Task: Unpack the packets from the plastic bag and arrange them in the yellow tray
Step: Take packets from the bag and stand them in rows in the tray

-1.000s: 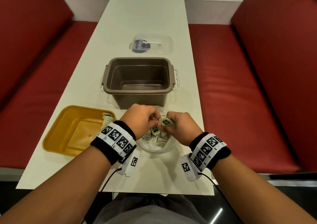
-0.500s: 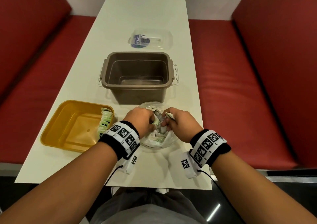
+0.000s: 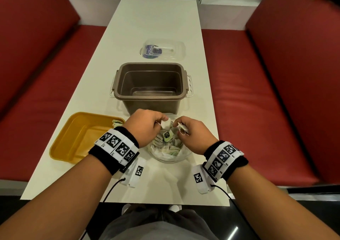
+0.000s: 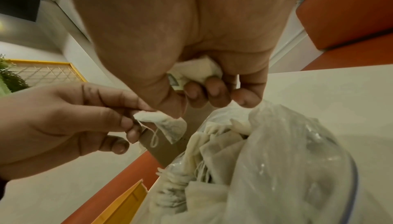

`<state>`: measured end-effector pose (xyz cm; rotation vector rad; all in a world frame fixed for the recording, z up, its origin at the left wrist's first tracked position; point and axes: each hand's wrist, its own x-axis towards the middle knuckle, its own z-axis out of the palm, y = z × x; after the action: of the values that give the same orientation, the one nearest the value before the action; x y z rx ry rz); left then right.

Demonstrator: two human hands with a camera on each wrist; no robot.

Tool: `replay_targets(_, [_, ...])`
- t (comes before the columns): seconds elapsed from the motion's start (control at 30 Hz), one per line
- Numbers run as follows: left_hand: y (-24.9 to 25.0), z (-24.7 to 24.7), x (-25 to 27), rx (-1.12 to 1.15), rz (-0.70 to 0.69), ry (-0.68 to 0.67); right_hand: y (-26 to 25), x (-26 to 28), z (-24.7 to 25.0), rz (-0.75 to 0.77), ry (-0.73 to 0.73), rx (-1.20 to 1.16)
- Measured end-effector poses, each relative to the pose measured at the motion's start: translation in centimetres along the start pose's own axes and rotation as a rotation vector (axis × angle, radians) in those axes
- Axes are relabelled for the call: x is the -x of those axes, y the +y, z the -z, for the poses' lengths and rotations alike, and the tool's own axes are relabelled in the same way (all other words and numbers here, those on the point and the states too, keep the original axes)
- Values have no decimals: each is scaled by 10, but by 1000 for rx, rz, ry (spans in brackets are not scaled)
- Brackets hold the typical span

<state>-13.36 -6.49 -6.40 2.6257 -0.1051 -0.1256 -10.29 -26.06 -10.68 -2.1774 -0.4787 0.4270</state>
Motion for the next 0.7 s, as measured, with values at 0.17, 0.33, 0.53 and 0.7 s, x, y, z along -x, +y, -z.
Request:
replay_targets(0.17, [-6,13,4,-143,4,-3,-10,0,-7,9,-1,-8])
replay_targets(0.33, [-15,18,9,-159,-14,0,-22,0,-18,29,-14,-19])
replay_targets(0.53, [-22,38,21,-139,-63,11,-38,-7,-35,69,22,16])
replay_targets(0.7, [-34,60,31,-116,-92,1,-60,-17,-52,107,40,-6])
